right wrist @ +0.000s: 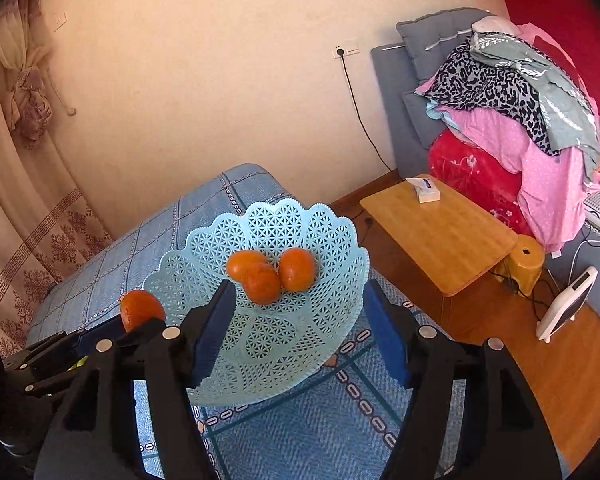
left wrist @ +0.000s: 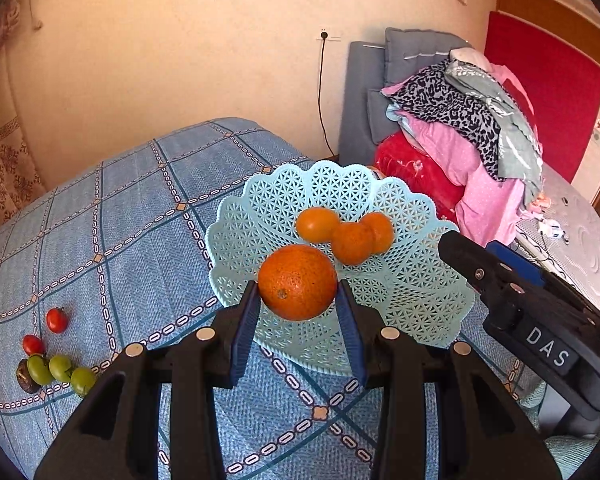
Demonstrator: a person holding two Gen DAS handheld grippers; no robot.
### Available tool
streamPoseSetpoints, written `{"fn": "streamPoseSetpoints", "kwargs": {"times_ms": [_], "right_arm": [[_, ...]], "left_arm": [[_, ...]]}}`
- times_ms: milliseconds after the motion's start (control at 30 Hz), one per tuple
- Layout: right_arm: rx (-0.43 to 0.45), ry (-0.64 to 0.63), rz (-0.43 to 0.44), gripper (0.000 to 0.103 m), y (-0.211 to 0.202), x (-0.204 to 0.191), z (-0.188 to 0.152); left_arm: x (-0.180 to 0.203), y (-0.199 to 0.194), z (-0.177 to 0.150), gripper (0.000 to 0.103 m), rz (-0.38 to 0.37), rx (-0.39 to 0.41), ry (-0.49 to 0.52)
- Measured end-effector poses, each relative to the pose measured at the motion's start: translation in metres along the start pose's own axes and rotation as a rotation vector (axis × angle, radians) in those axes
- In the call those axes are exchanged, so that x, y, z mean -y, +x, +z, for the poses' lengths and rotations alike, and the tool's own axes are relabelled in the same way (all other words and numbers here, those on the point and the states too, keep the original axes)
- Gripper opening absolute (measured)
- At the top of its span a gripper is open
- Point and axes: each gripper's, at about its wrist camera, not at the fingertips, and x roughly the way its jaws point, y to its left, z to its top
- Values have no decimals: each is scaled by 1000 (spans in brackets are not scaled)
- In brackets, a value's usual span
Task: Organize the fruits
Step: 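Open the right gripper to drop its orange into the basket, then open the left gripper to drop its orange into the basket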
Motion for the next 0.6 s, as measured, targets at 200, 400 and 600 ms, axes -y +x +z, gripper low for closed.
{"fn": "streamPoseSetpoints", "kwargs": {"times_ms": [200, 400, 600], "right_arm": [[4, 19, 2, 73, -1, 2, 0], [10, 14, 2, 73, -2, 0, -1], [13, 8, 10, 73, -3, -5, -2]], "left_arm": [[-2, -1, 2, 75, 28, 14, -14], [-16, -7, 1, 76, 49, 20, -46], [-29, -12, -3, 83, 76, 15, -80]]}}
